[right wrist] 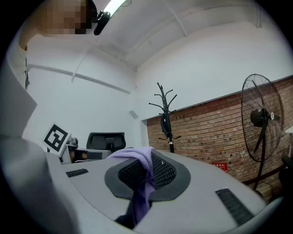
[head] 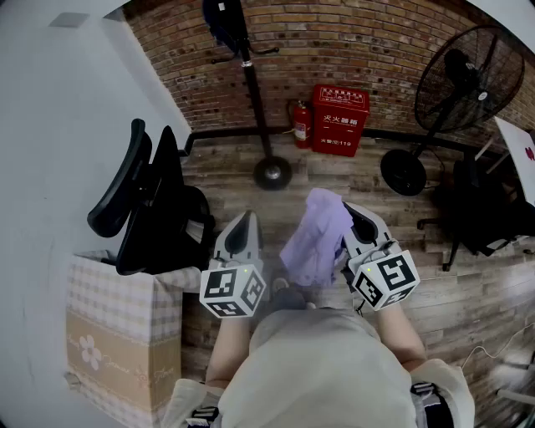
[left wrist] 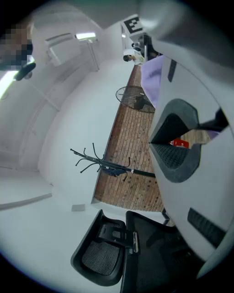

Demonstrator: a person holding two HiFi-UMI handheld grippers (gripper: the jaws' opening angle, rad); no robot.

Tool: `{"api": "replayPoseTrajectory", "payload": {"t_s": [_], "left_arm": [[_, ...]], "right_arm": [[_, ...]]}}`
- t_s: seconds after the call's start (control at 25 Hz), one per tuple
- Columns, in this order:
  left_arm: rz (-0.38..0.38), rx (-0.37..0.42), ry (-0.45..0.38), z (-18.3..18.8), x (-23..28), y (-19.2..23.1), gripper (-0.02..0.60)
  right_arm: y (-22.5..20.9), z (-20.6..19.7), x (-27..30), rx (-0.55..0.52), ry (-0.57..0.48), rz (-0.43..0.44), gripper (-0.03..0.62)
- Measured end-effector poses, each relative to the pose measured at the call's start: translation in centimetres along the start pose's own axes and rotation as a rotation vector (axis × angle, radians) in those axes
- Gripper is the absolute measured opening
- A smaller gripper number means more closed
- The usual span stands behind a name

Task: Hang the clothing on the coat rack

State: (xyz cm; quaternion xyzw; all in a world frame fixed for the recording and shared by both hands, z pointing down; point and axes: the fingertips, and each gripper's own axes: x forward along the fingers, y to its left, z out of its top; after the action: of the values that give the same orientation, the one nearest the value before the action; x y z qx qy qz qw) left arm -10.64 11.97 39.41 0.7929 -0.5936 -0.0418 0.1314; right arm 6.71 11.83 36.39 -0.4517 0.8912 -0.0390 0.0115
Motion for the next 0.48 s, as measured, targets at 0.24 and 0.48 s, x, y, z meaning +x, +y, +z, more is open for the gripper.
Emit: {"api": "replayPoseTrajectory", "payload": {"t_s": [0.24,0.48], "left_arm": [[-0.019,0.013,0.018,-0.5,0.4,-1.1,0.003],[-0.024,0.018,0.021,-0.5,1.1,-1.7,0.005]], "right_arm": [[-0.9,0.0,-0.6,0.0,0.005,-0.007,0.012],[-1.6,0.2,-0.7,0.019,-0.013,-0.001,0.014]]}}
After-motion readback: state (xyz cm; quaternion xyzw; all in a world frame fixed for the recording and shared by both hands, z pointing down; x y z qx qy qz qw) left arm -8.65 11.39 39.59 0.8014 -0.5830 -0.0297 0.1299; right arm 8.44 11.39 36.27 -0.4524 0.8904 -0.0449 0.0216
